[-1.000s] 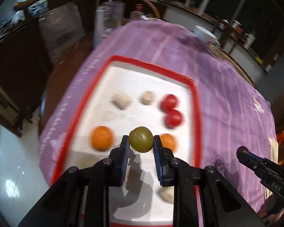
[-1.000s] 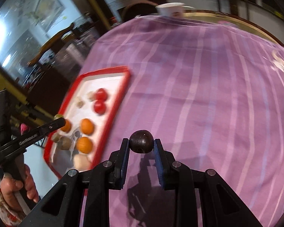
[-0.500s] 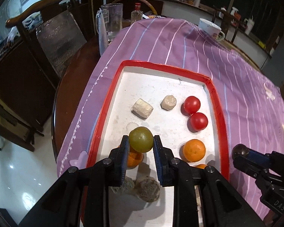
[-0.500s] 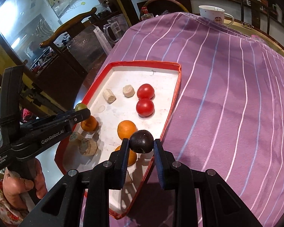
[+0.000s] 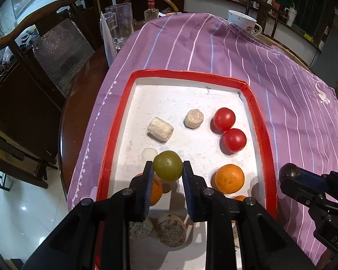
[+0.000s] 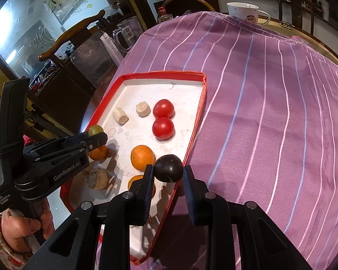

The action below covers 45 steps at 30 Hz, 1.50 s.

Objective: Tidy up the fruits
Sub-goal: 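Carry the green olive and dark ball over the white tray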

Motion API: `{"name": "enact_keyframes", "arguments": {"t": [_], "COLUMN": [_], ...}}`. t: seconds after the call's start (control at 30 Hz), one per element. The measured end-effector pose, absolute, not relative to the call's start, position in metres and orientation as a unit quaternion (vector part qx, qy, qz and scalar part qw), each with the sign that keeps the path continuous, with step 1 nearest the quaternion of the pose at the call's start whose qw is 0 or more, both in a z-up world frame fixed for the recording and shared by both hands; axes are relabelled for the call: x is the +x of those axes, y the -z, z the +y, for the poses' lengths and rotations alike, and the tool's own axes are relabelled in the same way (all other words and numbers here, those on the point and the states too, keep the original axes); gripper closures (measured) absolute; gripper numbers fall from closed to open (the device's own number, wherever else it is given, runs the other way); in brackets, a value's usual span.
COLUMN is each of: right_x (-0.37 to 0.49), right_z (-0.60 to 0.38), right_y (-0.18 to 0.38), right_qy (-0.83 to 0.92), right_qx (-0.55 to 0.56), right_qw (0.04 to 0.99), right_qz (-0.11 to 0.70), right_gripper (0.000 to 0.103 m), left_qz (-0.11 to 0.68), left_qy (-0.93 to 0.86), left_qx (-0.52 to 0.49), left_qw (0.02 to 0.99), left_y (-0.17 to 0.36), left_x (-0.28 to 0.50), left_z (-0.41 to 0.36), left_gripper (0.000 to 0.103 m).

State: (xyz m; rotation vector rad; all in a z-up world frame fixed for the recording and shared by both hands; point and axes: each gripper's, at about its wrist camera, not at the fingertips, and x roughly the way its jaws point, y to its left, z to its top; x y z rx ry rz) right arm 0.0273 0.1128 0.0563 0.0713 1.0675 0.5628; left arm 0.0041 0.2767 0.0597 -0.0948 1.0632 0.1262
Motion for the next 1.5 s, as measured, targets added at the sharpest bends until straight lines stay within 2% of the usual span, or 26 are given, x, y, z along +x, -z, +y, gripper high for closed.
{"name": "enact_keyframes", "arguments": {"t": [1.0,1.5], "right_x": [0.031,0.029], "right_z": [0.122,0.154], "right_y": [-0.052,-0.057], "right_qy": [-0.271,-0.31], "right_qx": [0.022,0.002], "right_qw": [0.817,0.802], "right_qz": [0.508,0.511], "right_gripper": [0.074,0.074], "left_qz": [0.51,0.491], "left_qy": [-0.058,-0.063], "left_qx": [-0.065,-0.133], "left_qw": [0.856,0.859], "left_y": [-0.055,-0.062], "left_x": [0.006,-0.006], "left_z": [0.284,0.322], "left_gripper": [0.079,0.079]}}
